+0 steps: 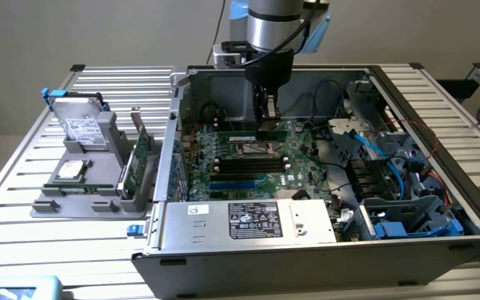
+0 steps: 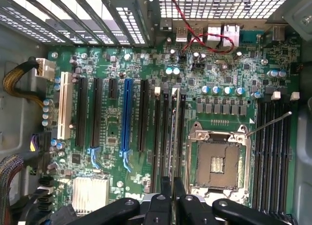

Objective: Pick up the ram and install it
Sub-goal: 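Insert the ram into the slot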

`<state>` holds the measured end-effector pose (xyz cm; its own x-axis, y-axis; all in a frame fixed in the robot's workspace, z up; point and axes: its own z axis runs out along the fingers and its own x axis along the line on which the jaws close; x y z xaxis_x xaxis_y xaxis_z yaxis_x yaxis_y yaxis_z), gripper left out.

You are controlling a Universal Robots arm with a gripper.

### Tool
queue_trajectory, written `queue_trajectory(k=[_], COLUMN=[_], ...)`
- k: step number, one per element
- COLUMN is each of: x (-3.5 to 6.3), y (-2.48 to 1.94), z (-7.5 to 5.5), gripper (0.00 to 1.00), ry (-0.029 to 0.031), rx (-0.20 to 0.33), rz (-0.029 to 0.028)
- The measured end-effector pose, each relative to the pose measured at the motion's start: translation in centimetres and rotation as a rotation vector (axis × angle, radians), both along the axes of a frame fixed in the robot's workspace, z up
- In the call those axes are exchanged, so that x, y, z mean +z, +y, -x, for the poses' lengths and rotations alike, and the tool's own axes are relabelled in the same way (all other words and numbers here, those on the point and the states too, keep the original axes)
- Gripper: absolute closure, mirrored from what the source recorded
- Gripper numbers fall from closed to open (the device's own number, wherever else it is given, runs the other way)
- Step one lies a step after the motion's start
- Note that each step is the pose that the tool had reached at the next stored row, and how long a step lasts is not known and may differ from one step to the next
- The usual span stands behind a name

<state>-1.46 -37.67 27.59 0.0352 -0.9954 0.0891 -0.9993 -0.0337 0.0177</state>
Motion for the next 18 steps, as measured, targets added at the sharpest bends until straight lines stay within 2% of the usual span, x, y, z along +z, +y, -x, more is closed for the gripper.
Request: queue_trajectory(k=[9, 18], x=[-0.82, -1.27], y=[-0.03, -0.44], z=[0.0, -0.2], gripper=[0.86, 0.86], ry=[0.0, 0.0], rx=[-0.001, -0.005], rz=[0.0, 0.0001])
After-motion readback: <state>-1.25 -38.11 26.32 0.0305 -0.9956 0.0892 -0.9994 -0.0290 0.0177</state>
